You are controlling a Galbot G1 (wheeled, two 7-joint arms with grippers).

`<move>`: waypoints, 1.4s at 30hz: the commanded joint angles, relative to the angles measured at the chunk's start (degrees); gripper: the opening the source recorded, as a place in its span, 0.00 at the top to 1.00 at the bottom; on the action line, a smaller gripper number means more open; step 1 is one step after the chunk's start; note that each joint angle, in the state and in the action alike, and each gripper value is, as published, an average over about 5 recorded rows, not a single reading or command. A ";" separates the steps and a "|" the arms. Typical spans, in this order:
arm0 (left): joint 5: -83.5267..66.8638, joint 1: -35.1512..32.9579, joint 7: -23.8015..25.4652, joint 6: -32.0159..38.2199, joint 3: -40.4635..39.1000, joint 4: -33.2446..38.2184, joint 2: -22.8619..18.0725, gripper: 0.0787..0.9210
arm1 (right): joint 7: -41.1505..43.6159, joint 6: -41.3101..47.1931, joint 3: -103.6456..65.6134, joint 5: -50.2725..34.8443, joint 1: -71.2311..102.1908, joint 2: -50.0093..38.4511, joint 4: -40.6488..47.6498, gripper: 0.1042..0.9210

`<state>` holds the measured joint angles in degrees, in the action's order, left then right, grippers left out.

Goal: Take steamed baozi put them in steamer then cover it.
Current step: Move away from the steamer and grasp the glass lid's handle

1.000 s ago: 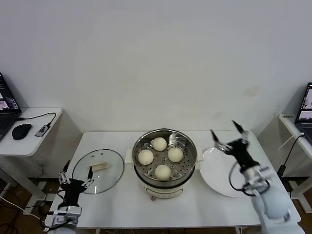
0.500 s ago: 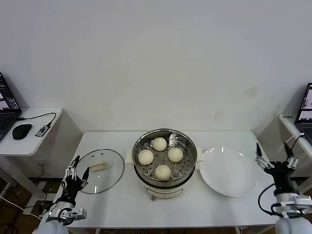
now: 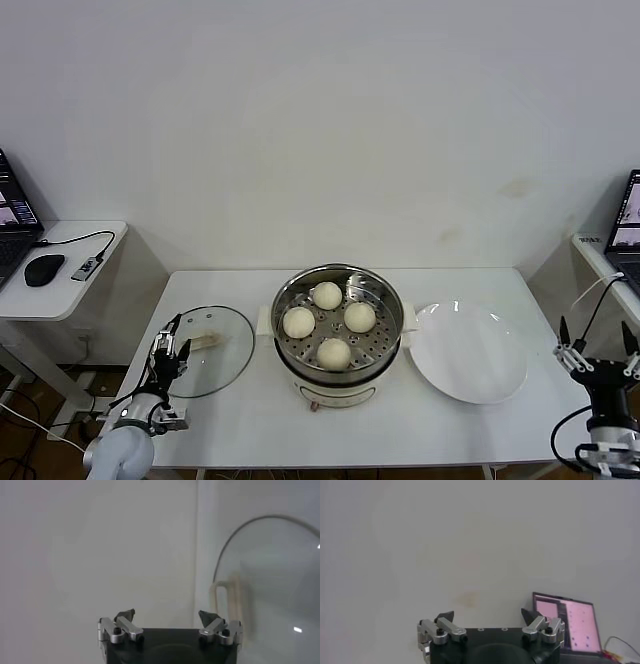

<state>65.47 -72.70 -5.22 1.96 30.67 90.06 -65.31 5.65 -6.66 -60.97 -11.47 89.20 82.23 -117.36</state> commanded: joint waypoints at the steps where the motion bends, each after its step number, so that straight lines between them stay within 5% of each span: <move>1: 1.91 1.46 0.95 -0.29 -1.33 -1.52 -0.54 0.12 | -0.59 -0.32 -1.21 0.49 1.54 1.59 -0.71 0.12; 42: 2.30 13.34 1.52 -1.26 -5.45 -14.56 -1.80 0.12 | -0.36 -1.46 -0.36 3.18 3.41 2.91 -0.91 0.12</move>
<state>67.59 -62.77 -3.62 0.73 25.77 79.07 -67.04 5.28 -8.05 -61.27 -8.41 92.55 85.08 -118.40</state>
